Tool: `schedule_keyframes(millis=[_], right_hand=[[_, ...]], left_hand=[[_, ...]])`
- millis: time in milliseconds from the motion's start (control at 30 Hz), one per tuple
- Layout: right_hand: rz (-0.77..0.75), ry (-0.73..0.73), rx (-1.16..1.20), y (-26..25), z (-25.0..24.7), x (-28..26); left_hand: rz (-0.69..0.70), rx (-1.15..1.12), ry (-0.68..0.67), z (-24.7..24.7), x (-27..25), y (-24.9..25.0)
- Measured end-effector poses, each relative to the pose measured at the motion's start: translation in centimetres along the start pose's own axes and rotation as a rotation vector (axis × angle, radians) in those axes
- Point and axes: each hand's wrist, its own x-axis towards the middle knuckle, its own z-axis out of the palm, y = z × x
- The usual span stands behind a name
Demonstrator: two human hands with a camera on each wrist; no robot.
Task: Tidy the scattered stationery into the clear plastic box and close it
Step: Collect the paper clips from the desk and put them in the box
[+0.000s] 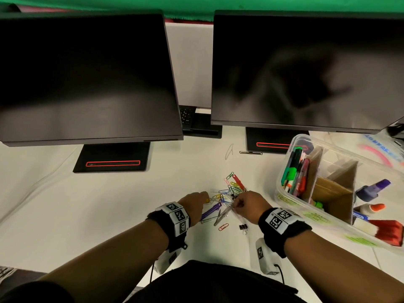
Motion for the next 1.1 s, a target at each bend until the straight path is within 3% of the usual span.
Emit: schedule_keyframes(millis=[167, 400, 567, 700, 800, 1000, 1100], right_hand=[[-0.110, 0.096, -0.014, -0.1, 0.3, -0.1], [-0.488, -0.083, -0.456, -1.6, 2.0, 0.2], [-0.432, -0.099, -0.520, -1.9, 2.7, 0.8], [-0.427, -0.068, -0.507, -1.1, 2.6, 0.7], [-0.409, 0.010, -0.398, -0.4, 1.8, 0.1], [-0.229, 0.231, -0.065, 0.3, -1.4, -1.4], [-0.143, 0.242, -0.004, 0.8, -1.5, -1.4]], left_hand=[[-0.025, -0.021, -0.011, 0.3, 0.3, 0.0], [-0.023, 0.055, -0.016, 0.4, 0.3, 0.0], [-0.028, 0.062, -0.066, 1.0, 0.2, -0.7], [-0.012, 0.081, -0.003, 1.4, 0.5, -0.5], [0.001, 0.111, 0.028, 1.8, 0.8, -0.1], [0.013, 0.130, 0.017, 1.5, 1.1, 0.2], [0.019, 0.172, -0.011, 1.3, 1.2, 0.6]])
